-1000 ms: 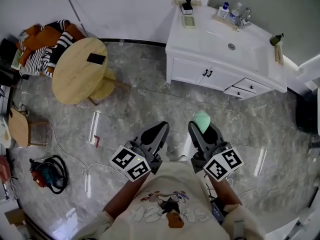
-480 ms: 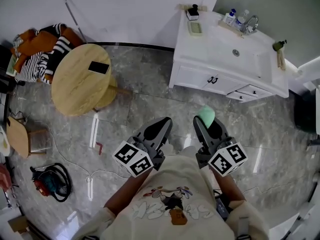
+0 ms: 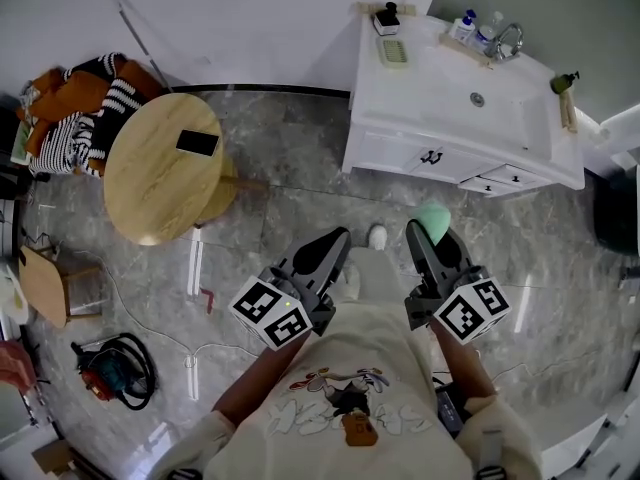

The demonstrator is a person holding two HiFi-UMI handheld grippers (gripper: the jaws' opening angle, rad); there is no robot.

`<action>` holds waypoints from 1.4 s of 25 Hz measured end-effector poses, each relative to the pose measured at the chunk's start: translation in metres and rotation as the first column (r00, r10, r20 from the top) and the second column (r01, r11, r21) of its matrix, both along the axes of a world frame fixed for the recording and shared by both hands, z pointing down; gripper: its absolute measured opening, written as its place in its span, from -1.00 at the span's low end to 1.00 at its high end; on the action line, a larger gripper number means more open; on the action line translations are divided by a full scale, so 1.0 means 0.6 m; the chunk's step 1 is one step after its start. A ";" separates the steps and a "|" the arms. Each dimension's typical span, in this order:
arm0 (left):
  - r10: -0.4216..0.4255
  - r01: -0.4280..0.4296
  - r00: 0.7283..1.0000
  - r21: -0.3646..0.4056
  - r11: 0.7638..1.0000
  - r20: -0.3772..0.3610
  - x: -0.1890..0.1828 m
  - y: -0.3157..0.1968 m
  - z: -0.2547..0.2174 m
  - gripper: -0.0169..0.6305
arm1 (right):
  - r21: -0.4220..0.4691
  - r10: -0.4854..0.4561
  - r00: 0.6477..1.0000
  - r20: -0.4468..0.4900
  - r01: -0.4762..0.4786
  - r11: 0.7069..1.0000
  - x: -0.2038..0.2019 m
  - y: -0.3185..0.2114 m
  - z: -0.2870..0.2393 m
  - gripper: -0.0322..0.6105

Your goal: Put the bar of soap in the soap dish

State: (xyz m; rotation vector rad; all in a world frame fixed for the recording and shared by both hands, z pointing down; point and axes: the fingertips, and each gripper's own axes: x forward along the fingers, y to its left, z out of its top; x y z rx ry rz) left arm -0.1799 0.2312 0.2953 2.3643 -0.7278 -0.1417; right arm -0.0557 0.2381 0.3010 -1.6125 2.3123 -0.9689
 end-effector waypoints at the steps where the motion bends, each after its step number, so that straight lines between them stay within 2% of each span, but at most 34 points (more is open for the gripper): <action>1: -0.005 0.005 1.000 -0.005 1.000 0.002 -0.002 -0.006 0.004 -0.92 | -0.002 0.005 1.000 0.003 -0.005 1.000 0.003 -0.006 0.003 -0.47; 7: -0.027 0.027 0.999 -0.016 1.000 0.019 -0.002 -0.055 0.018 -0.92 | 0.008 0.009 1.000 0.011 -0.009 1.000 0.018 -0.060 0.010 -0.47; 13: -0.049 0.049 0.999 0.002 0.999 0.018 0.028 -0.135 0.019 -0.92 | 0.025 -0.006 1.000 0.024 0.006 1.000 0.052 -0.150 0.020 -0.47; 26: -0.081 0.083 0.993 -0.027 0.996 0.085 0.172 -0.359 0.023 -0.92 | 0.011 -0.068 0.997 0.039 0.068 0.998 0.181 -0.384 0.040 -0.47; 35: -0.090 0.093 0.992 -0.033 0.995 0.092 0.276 -0.491 0.029 -0.92 | 0.033 -0.101 0.995 0.028 0.100 0.994 0.274 -0.523 0.037 -0.47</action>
